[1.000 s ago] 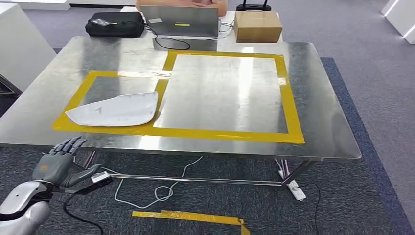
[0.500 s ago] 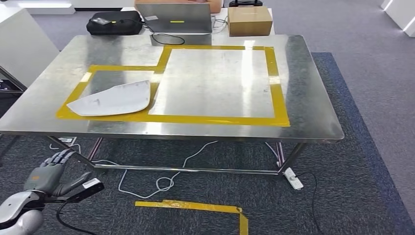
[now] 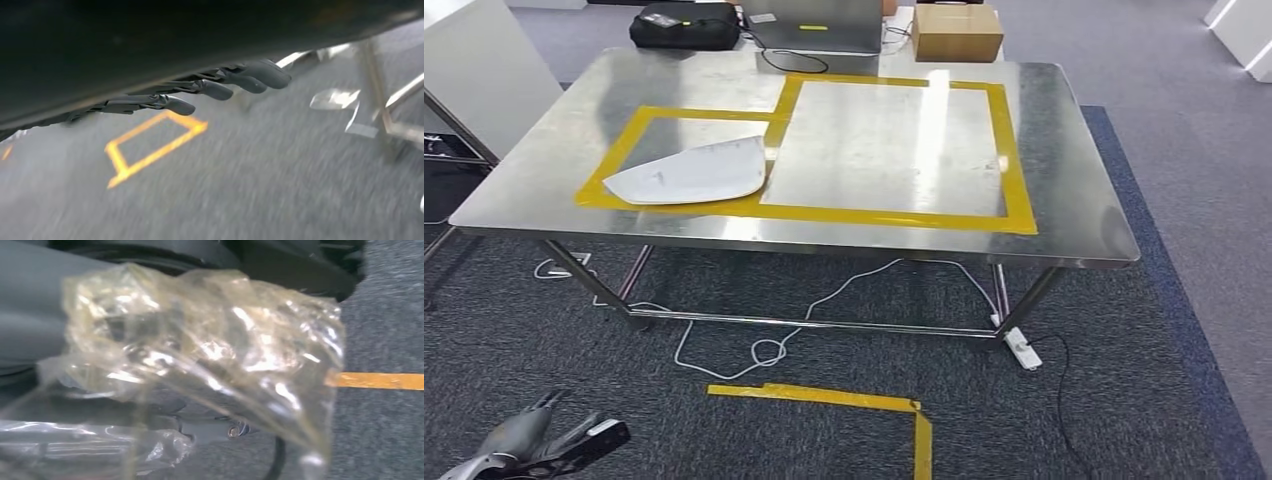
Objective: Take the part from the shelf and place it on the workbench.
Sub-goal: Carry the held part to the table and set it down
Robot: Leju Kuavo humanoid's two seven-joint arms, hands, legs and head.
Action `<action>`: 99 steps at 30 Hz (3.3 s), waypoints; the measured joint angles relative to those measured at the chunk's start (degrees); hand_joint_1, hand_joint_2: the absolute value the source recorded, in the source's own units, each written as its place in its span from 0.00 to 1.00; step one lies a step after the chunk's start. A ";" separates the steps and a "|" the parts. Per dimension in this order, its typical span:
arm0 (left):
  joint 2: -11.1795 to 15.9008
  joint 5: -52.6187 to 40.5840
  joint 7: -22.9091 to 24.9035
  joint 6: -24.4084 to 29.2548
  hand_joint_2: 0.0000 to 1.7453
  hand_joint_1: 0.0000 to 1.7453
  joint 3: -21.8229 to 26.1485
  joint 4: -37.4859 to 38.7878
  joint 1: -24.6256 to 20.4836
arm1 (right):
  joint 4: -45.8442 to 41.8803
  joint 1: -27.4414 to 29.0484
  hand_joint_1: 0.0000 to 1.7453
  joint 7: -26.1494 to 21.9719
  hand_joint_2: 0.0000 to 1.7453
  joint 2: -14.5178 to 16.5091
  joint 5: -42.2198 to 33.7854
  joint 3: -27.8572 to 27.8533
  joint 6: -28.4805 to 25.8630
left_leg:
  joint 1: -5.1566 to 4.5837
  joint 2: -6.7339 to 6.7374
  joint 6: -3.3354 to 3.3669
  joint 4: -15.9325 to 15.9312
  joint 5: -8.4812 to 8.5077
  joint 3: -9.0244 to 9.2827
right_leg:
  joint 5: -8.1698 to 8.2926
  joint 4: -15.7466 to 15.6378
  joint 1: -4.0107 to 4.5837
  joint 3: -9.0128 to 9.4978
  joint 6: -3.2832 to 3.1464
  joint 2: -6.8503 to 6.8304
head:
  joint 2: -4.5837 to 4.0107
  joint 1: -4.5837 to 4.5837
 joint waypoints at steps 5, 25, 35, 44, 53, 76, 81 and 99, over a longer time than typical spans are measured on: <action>-3.28 2.31 -3.39 -0.25 0.00 0.00 5.82 9.36 -0.80 | -0.73 0.32 0.00 0.26 0.00 -0.02 -0.46 -0.04 0.44 | -0.42 0.04 -0.35 0.38 2.91 -3.78 | 4.89 -6.25 0.21 8.82 -0.77 0.18 | 0.00 -0.02; -11.59 5.91 -10.32 2.65 0.00 0.00 21.50 34.23 -3.65 | -11.02 4.88 0.00 5.50 0.00 2.12 -2.60 -1.62 5.63 | 0.37 -0.52 -2.52 0.98 -2.94 3.55 | 10.58 -13.52 0.01 5.06 -1.13 -0.85 | 0.00 -0.57; -14.21 6.41 -10.52 3.32 0.00 0.00 23.72 36.94 -4.15 | -20.01 8.11 0.00 8.38 0.00 4.69 -2.13 -4.07 8.61 | -0.38 0.03 -0.33 0.77 0.94 -1.82 | 4.78 -5.10 -0.15 7.40 -0.96 0.05 | 0.00 0.09; -14.59 7.48 -10.52 3.16 0.00 0.00 25.84 37.51 -4.10 | -23.42 8.54 0.00 8.82 0.00 6.40 -1.25 -6.22 9.75 | -0.09 -0.18 -3.19 7.16 -4.82 -5.17 | 7.58 -16.95 -0.14 11.21 -3.14 -0.34 | 0.01 -0.27; -14.58 7.56 -11.12 2.74 0.00 0.00 26.93 37.67 -4.56 | -24.83 8.66 0.00 8.88 0.00 6.96 -1.09 -7.53 10.48 | 0.61 -0.30 -3.72 1.94 -5.18 6.68 | 11.80 -12.85 -0.13 3.41 -1.66 -0.76 | 0.00 -0.45; -15.05 7.07 -11.70 3.01 0.00 0.00 27.65 38.03 -4.13 | -26.77 9.69 0.00 9.68 0.00 7.25 -3.01 -7.54 10.56 | 0.36 0.11 -3.69 12.59 -7.34 -6.97 | 7.96 -16.63 -0.06 10.81 -3.38 -0.57 | 0.00 -0.56; -15.03 6.94 -11.74 3.01 0.00 0.00 27.64 38.03 -4.36 | -26.83 9.67 0.00 9.72 0.00 7.26 -3.15 -7.52 10.58 | 0.33 0.09 -3.41 13.70 -3.29 -0.60 | 11.22 -14.72 0.20 5.47 -3.03 -0.86 | 0.01 -0.57; -15.32 6.37 -12.10 3.06 0.00 0.00 28.26 38.12 -4.60 | -27.83 10.35 0.00 10.32 0.00 7.34 -4.25 -7.11 10.67 | 0.01 0.73 -1.30 1.39 1.82 -2.60 | 5.89 -9.58 -0.76 11.72 0.17 0.10 | 0.00 0.01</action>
